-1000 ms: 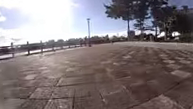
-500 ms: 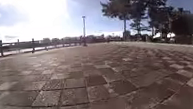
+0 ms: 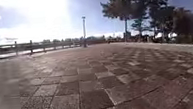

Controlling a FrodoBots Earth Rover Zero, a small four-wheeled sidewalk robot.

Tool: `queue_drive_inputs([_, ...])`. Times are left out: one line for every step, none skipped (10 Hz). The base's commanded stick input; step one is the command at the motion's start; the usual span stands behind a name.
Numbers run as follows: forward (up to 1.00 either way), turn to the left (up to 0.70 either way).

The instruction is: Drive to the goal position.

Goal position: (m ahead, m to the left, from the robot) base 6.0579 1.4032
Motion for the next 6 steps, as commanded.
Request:
queue_drive_inputs([1.00, 0.00])
queue_drive_inputs([1.00, 0.00])
queue_drive_inputs([1.00, 0.00])
queue_drive_inputs([1.00, 0.00])
queue_drive_inputs([1.00, 0.00])
queue_drive_inputs([1.00, -0.20])
